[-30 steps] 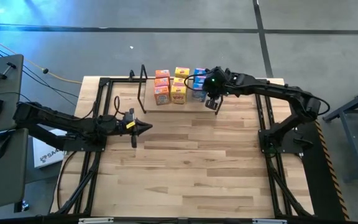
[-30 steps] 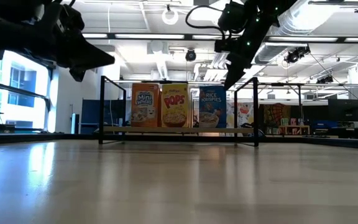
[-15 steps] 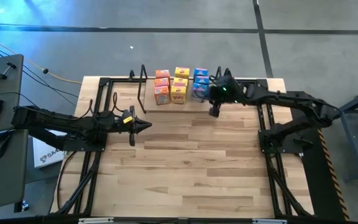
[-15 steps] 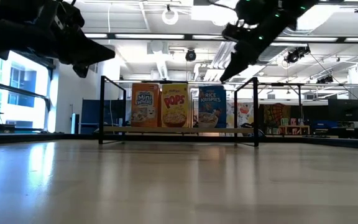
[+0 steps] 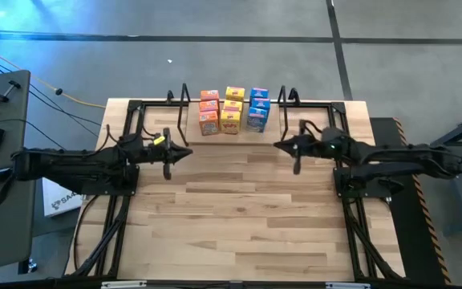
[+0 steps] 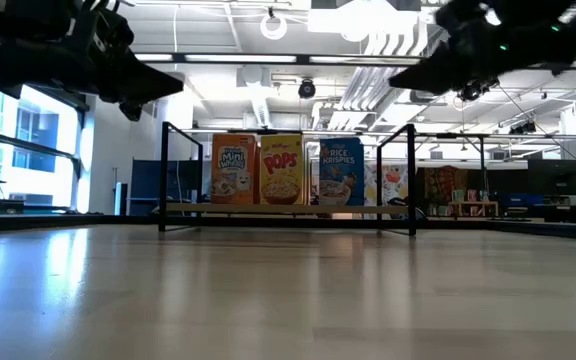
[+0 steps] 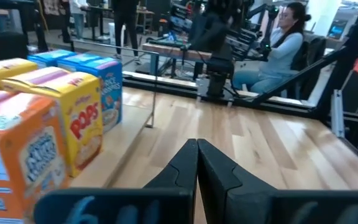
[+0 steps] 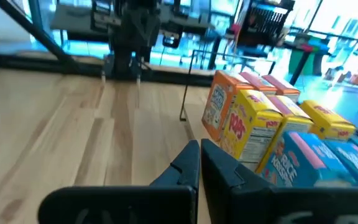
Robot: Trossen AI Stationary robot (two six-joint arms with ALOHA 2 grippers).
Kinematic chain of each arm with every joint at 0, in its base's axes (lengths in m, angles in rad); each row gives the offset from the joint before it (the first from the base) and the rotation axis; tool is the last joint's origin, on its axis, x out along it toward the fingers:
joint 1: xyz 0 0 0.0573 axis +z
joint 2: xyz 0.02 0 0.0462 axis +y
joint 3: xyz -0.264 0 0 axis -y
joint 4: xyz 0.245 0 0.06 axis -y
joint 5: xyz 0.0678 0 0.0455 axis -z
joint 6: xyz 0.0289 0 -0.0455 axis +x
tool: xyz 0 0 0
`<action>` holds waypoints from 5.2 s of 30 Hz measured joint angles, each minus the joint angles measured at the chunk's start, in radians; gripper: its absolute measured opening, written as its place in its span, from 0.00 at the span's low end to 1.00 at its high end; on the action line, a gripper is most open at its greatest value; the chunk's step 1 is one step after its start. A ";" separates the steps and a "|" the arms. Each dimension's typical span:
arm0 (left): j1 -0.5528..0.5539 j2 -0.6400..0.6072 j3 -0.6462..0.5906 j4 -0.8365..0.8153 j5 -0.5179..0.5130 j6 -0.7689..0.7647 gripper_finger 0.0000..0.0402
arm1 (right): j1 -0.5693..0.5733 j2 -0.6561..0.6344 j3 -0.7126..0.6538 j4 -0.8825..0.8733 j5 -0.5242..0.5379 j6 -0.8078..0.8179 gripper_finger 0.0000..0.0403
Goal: Stack cereal on shelf
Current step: Return to Home Position
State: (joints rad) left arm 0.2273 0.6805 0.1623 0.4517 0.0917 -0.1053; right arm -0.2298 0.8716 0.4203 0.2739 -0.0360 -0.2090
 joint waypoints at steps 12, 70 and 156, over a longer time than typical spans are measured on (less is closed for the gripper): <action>0.054 -0.139 0.000 -0.146 -0.008 0.049 0.00 | -0.018 -0.451 -0.278 0.009 0.045 0.018 0.00; 0.139 -0.619 -0.150 -0.432 -0.179 -0.014 0.00 | -0.188 -0.845 -0.411 -0.255 0.052 0.205 0.00; 0.138 -0.607 -0.150 -0.432 -0.177 -0.015 0.00 | -0.188 -0.845 -0.412 -0.255 0.050 0.210 0.00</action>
State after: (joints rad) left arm 0.3656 0.0738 0.0120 0.0200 -0.0856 -0.1200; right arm -0.4175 0.0265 0.0086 0.0185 0.0139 0.0006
